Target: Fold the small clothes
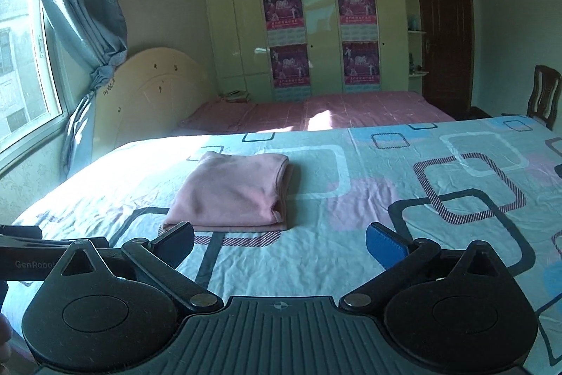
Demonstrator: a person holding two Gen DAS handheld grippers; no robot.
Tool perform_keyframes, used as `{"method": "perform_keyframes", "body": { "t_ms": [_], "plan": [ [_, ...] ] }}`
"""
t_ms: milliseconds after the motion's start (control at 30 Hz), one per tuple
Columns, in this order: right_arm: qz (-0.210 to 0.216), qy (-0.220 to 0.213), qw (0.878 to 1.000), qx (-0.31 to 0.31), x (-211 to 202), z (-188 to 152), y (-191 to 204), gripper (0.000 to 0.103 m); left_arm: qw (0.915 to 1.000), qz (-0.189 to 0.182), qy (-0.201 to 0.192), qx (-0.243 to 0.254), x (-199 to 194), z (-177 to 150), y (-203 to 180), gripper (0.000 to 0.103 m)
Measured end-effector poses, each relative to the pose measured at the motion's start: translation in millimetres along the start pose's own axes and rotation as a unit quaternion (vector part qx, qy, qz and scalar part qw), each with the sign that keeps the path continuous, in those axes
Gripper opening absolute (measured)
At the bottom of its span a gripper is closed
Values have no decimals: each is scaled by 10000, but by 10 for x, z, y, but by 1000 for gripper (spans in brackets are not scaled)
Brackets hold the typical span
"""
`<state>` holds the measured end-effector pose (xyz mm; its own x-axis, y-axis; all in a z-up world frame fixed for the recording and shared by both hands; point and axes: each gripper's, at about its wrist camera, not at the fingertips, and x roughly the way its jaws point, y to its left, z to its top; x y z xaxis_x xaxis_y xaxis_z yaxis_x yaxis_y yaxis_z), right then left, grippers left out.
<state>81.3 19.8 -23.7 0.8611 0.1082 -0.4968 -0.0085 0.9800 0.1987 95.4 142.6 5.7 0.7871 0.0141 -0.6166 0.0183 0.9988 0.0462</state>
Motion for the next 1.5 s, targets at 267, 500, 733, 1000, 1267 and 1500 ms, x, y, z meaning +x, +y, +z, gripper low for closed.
{"method": "perform_keyframes", "body": {
  "t_ms": [267,500,733,1000,1267,1500],
  "plan": [
    [129,-253,9995,-151,-372,-46,16,103,9995,131,-244,-150,-409,-136,-20,103],
    [197,-361,9989,-228,-531,-82,14,103,9987,151,-417,-263,-589,-195,1,103],
    [292,-368,9986,-243,-584,-111,16,103,9982,160,-496,-309,-649,-229,28,103],
    [321,-387,9983,-299,-599,-118,58,103,9980,184,-519,-302,-668,-236,49,103],
    [323,-403,9982,-289,-602,-119,74,103,9981,180,-532,-243,-666,-224,74,103],
    [332,-388,9982,-304,-579,-116,104,103,9983,163,-508,-247,-650,-204,109,103]
  ]
}}
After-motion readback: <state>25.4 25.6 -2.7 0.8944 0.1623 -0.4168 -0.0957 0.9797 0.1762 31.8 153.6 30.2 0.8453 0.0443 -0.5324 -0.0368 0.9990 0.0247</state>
